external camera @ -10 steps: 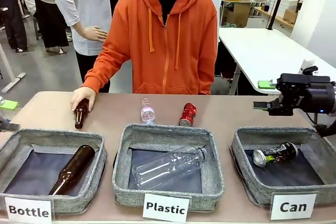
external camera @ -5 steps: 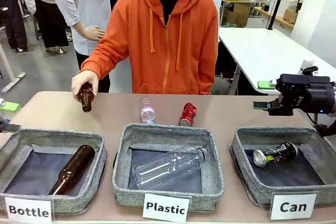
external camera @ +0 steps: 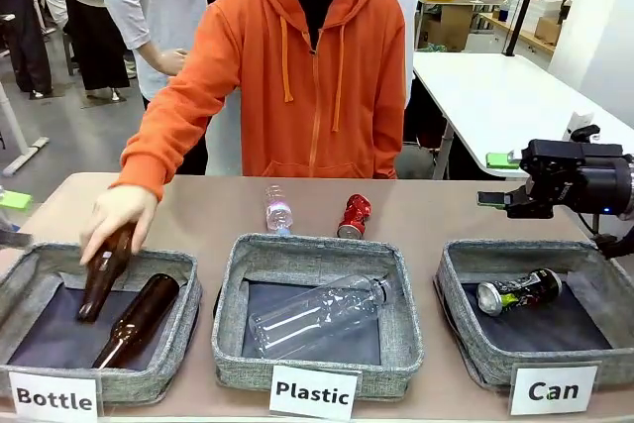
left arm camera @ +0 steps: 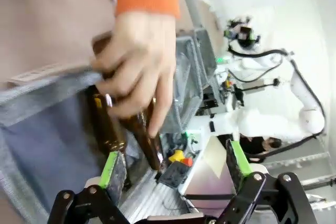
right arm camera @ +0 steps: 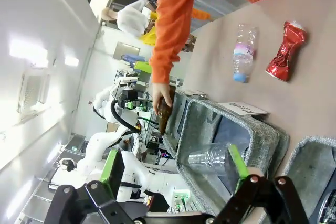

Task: Sort the can waste into the basket.
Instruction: Pick up the can waste from the table and place it in the right Fabric basket.

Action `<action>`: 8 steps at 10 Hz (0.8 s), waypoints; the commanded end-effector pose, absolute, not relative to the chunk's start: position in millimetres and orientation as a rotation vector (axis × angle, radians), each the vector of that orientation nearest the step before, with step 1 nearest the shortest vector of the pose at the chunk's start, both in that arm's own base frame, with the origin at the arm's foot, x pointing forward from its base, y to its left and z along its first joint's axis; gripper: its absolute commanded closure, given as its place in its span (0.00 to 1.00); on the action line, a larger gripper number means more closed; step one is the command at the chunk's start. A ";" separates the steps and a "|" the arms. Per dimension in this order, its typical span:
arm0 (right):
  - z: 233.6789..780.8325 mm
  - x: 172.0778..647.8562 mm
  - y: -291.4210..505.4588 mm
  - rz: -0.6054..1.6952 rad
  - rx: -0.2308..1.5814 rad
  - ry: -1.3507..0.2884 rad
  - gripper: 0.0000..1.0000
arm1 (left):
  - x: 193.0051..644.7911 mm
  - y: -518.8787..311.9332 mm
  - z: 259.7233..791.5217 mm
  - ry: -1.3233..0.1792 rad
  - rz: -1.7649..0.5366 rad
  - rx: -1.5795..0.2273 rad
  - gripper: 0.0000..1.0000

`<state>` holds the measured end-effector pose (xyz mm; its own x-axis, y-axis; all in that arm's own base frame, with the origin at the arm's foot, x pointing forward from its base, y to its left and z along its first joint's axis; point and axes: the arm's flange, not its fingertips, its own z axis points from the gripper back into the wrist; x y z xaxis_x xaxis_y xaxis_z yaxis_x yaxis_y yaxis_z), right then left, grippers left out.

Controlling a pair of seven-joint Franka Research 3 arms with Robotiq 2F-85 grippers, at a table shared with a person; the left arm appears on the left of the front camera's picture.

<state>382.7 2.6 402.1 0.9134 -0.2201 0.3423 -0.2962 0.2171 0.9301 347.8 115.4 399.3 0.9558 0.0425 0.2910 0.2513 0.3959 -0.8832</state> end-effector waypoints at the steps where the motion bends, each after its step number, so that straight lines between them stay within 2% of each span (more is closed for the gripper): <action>1: 406.4 380.3 0.5 0.054 1.367 -0.440 0.00 | 315.5 211.6 453.6 -0.381 0.047 -1.007 0.00; 3: 406.4 380.3 0.5 0.054 1.367 -0.440 0.00 | 297.7 229.5 460.7 -0.383 0.146 -0.918 0.00; 8: 406.4 380.3 0.5 0.054 1.367 -0.440 0.00 | 309.4 212.1 470.5 -0.406 0.121 -0.928 0.00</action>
<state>382.5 2.3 402.6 0.9130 -0.2205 0.3433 -0.2972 0.2172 0.9298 337.3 224.7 462.7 0.9203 0.2714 0.2817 0.0705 0.5932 -0.8020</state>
